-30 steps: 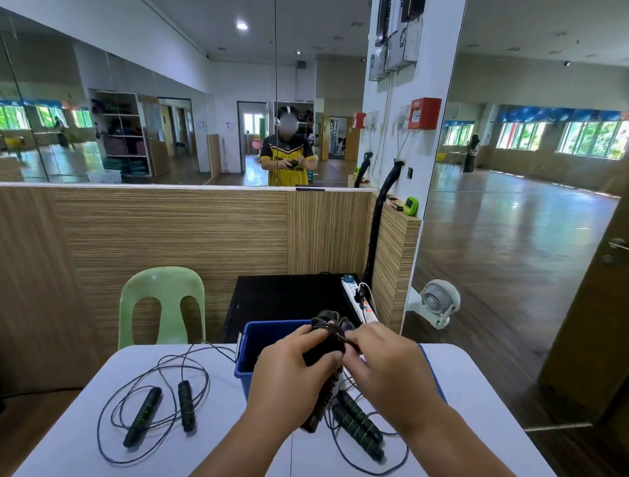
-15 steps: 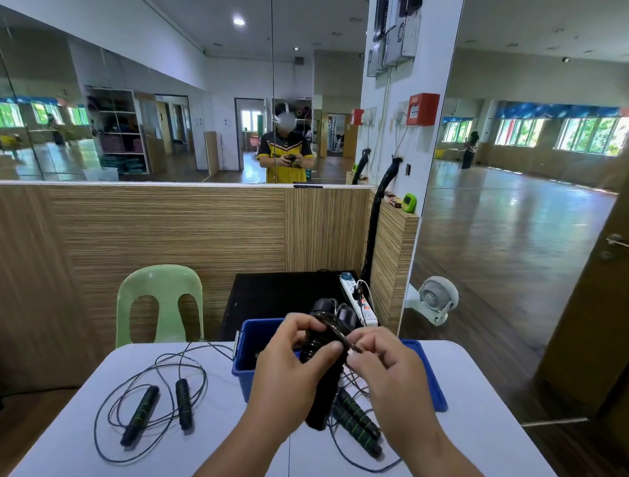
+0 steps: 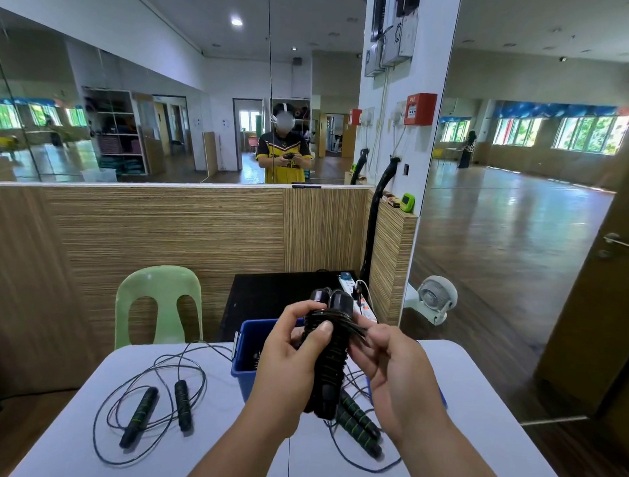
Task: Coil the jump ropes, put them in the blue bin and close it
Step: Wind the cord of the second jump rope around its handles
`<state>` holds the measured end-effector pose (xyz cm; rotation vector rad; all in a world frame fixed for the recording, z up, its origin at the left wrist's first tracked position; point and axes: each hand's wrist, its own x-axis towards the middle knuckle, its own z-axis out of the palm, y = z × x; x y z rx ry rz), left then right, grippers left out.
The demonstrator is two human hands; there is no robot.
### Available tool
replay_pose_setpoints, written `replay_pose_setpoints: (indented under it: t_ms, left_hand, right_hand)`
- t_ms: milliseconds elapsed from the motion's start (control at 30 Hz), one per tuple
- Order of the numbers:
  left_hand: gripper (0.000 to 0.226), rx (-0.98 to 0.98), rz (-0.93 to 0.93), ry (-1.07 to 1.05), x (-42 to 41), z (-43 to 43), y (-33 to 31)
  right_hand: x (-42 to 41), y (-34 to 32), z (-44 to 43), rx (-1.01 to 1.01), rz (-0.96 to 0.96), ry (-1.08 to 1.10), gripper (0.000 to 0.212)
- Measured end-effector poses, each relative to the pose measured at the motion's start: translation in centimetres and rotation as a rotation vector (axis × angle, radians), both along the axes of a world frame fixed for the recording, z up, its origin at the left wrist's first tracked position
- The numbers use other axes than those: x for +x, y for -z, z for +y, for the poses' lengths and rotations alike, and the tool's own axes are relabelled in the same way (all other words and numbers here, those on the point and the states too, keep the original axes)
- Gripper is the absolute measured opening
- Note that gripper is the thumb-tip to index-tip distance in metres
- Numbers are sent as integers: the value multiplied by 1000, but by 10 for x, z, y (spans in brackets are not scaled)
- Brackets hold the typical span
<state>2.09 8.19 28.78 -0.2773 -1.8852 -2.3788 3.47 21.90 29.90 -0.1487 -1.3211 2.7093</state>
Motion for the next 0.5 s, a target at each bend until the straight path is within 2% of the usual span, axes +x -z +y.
replay_pose_setpoints:
  t_ms: [133, 233, 333, 433, 500]
  left_hand:
    - [20, 28, -11, -6, -4, 2, 2]
    - [25, 43, -10, 5, -4, 1, 1]
    - [31, 40, -8, 12, -4, 1, 0]
    - [31, 36, -17, 5, -4, 1, 0]
    - [30, 47, -41, -2, -4, 2, 2]
  right_hand:
    - [0, -4, -1, -157, -51, 2, 35]
    - [1, -5, 0, -253, -83, -15, 28]
    - [0, -2, 2, -344, -130, -34, 31]
    - [-4, 1, 5, -347, -137, -62, 30]
    - [-8, 3, 9, -275, -104, -86, 26]
